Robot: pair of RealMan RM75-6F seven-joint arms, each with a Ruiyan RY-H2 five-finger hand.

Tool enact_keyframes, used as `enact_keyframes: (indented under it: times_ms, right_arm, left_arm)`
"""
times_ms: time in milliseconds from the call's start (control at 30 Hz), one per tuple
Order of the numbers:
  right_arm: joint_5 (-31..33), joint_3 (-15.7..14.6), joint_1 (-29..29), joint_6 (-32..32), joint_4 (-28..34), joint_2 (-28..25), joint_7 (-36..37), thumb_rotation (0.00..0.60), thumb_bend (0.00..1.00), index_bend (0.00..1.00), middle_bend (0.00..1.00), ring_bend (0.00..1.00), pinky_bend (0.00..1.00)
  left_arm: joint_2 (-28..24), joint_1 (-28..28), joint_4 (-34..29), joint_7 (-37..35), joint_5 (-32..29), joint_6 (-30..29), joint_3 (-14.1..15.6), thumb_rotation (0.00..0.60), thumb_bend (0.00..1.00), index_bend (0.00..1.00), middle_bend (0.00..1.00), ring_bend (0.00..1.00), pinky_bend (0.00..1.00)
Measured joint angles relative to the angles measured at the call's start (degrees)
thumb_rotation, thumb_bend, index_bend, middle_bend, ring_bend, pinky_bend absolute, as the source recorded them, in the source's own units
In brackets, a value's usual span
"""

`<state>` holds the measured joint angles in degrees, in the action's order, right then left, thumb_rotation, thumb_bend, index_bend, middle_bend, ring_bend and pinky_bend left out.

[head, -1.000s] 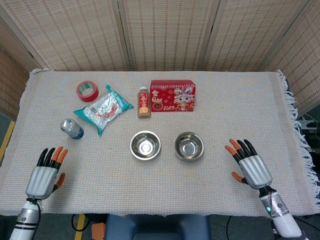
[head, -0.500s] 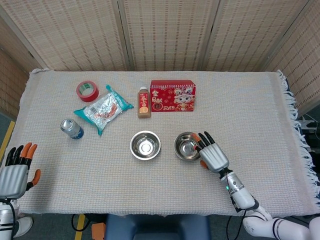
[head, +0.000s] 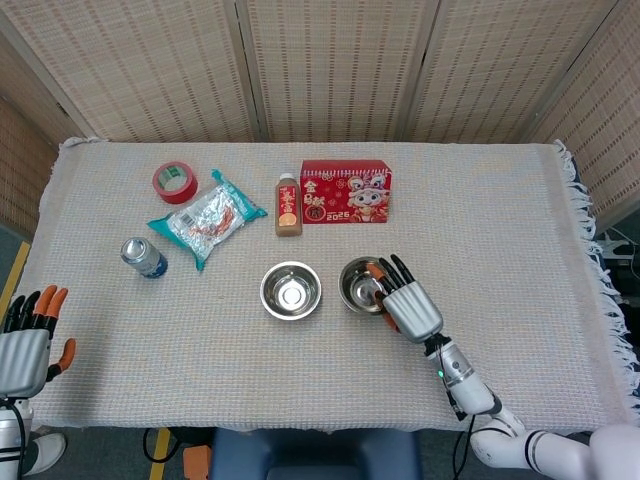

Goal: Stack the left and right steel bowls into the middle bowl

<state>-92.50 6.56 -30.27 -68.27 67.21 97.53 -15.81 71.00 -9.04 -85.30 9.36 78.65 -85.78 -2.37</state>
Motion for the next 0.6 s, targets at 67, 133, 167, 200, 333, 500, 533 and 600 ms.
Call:
enact_keyframes:
  times_ms: [67, 133, 167, 200, 333, 500, 533, 600]
  right_arm:
    - [-0.61, 0.24, -0.37, -0.78, 1.96, -0.49, -0.25, 0.600, 0.45, 0.73, 0.13, 0.00, 0.00]
    - [-1.11, 0.67, -1.31, -0.92, 3.87, -0.75, -1.20, 0.600, 0.45, 0.72, 0.13, 0.00, 0.00]
    - [-1.22, 0.95, -1.93, -0.75, 4.40, -0.72, -1.79, 0.600, 0.45, 0.71, 0.13, 0.00, 0.00]
    - [-1.26, 1.29, -2.62, -0.43, 4.78, -0.59, -2.37, 0.600, 0.45, 0.71, 0.13, 0.00, 0.00]
    - [-0.52, 3.58, -6.65, 2.72, 5.30, 1.83, -4.46, 0.600, 0.45, 0.69, 0.13, 0.00, 0.00]
    - [1.66, 6.24, -11.71, 6.99, 1.96, 7.31, -5.17, 0.600, 0.45, 0.62, 0.13, 0.00, 0.00]
    - [2.06, 6.57, -12.44, 7.61, 0.93, 8.22, -5.07, 0.600, 0.45, 0.58, 0.13, 0.00, 0.00]
    - [2.80, 7.08, -13.79, 8.74, -1.39, 9.96, -4.69, 0.600, 0.45, 0.49, 0.13, 0.00, 0.00]
  left_arm:
    - [0.02, 0.02, -0.10, -0.08, 0.16, 0.15, -0.06, 0.600, 0.45, 0.00, 0.00, 0.00, 0.02]
    - [0.00, 0.01, -0.16, -0.08, 0.34, 0.58, -0.06, 0.600, 0.45, 0.00, 0.00, 0.00, 0.02]
    - [-0.02, 0.01, -0.18, -0.05, 0.41, 0.75, -0.05, 0.600, 0.45, 0.00, 0.00, 0.00, 0.02]
    - [-0.06, 0.01, -0.24, -0.04, 0.52, 0.95, -0.04, 0.600, 0.45, 0.00, 0.00, 0.00, 0.02]
    - [-0.44, 0.18, -0.54, -0.66, 0.92, 1.14, -0.04, 0.600, 0.45, 0.00, 0.00, 0.00, 0.02]
    - [-1.27, 0.52, -0.87, -1.90, 0.66, 1.61, -0.31, 0.600, 0.45, 0.00, 0.00, 0.00, 0.02]
    - [-1.49, 0.61, -0.97, -2.22, 0.58, 1.67, -0.39, 0.600, 0.45, 0.00, 0.00, 0.00, 0.02]
    - [-1.88, 0.80, -1.12, -2.82, 0.47, 1.71, -0.56, 0.600, 0.45, 0.00, 0.00, 0.00, 0.02]
